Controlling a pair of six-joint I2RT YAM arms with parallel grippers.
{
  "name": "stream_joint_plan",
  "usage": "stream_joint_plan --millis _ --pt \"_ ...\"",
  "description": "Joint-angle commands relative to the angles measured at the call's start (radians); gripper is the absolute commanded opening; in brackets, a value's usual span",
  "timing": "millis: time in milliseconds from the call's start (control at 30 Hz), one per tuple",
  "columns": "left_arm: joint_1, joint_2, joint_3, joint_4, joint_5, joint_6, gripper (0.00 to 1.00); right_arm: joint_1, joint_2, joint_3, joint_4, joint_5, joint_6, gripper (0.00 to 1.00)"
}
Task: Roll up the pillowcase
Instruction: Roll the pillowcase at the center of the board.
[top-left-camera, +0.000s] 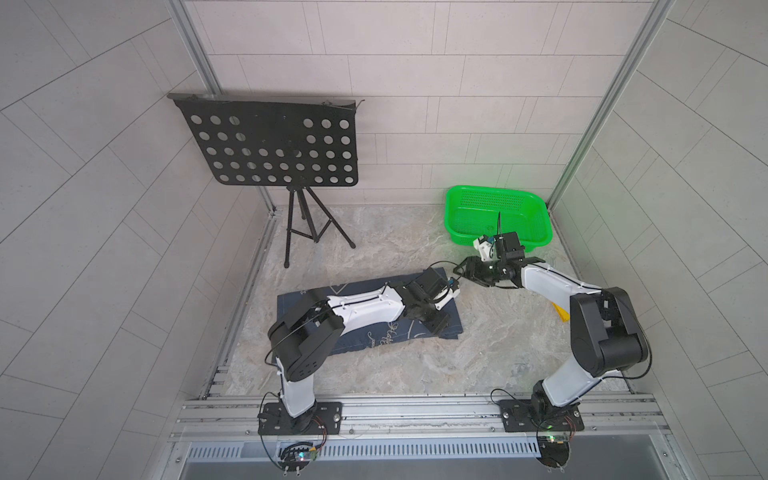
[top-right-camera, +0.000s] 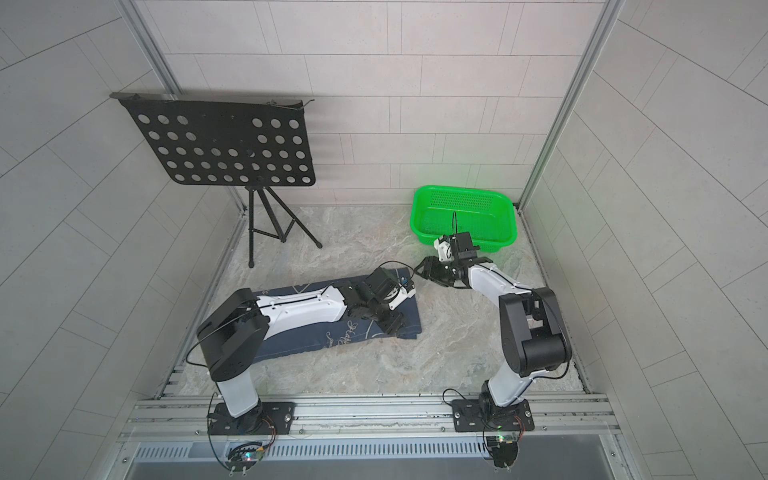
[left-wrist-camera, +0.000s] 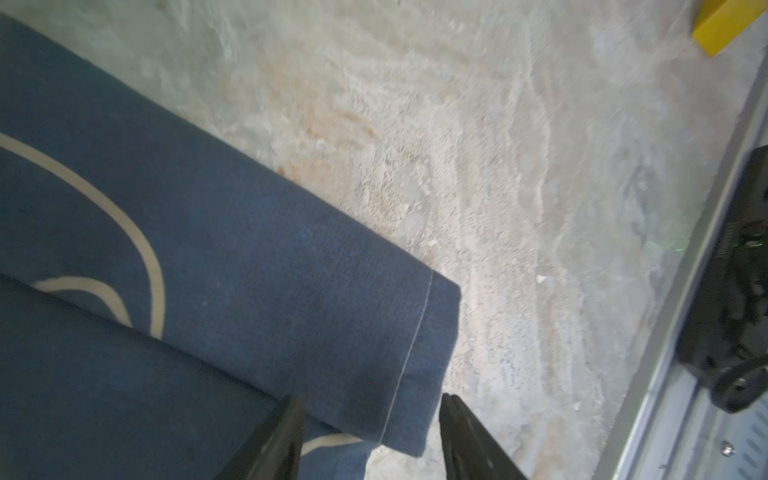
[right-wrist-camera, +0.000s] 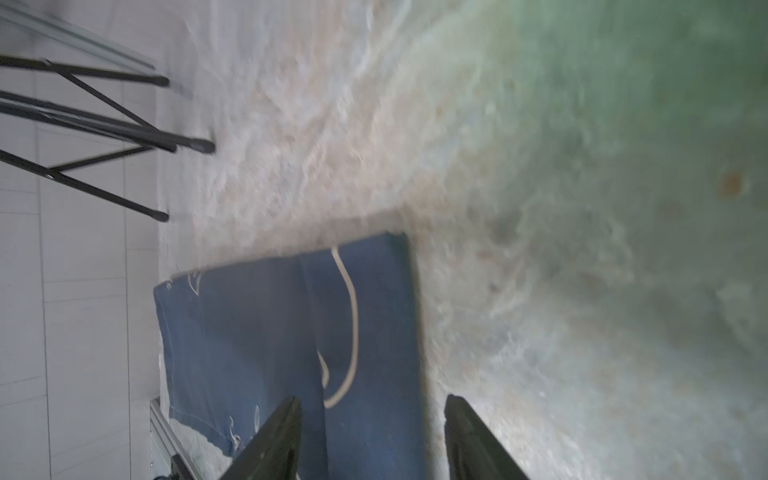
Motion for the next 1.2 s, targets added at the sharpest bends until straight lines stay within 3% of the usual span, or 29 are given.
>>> stream_joint_plan --millis 0,367,767,867,1100,1167 --pt "0.028 -0.013 0.034 -0.036 0.008 -0.009 0.6 0.003 -0.023 -0.069 -0.04 -0.034 -0.02 0.6" --pt "0.07 0.151 0.096 -0.003 -0.133 0.016 0.55 0.004 0.096 -0.118 0.159 -0.136 0.087 0.56" --pt "0.09 0.196 0.074 -0.008 -0.109 0.025 0.54 0.032 0.218 -0.095 0.259 -0.252 0.127 0.44" --pt "0.097 0.194 0.064 0.002 -0.094 0.025 0.54 0.032 0.198 -0.115 0.29 -0.273 0.14 0.36" --pt "0.103 0.183 0.07 -0.001 -0.056 0.018 0.55 0.042 0.128 -0.138 0.314 -0.256 0.147 0.05" --pt "0.105 0.166 0.074 -0.008 -0.043 0.01 0.56 0.044 0.122 -0.131 0.282 -0.233 0.129 0.03"
